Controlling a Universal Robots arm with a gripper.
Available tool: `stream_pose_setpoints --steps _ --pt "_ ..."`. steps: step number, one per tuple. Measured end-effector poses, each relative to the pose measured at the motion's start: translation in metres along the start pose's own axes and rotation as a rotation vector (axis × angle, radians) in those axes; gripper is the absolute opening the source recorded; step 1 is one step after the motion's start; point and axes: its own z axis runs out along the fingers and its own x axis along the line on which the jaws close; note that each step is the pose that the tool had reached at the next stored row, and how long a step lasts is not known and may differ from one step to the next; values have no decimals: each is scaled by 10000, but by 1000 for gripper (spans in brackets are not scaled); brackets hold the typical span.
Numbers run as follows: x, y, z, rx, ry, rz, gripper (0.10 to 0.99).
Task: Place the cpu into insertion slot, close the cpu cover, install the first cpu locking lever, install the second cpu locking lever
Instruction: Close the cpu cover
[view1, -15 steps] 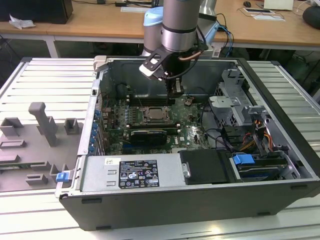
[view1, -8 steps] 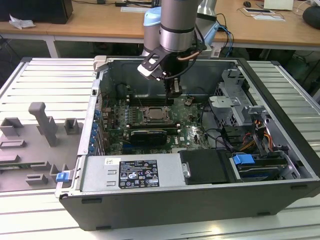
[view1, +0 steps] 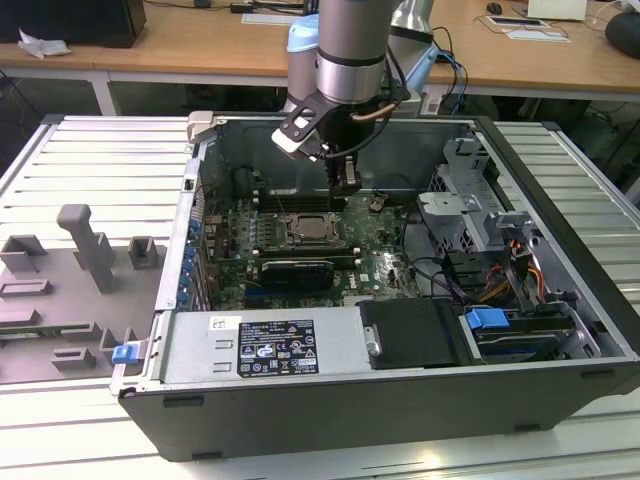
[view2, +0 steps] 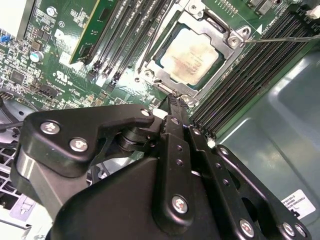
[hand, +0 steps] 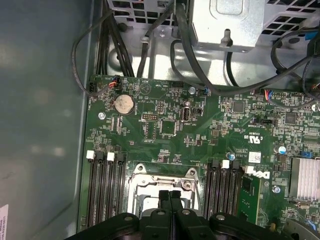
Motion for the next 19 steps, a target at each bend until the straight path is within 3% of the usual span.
stream_pose_setpoints --steps 19 --pt "8 -104 -3 0 0 1 106"
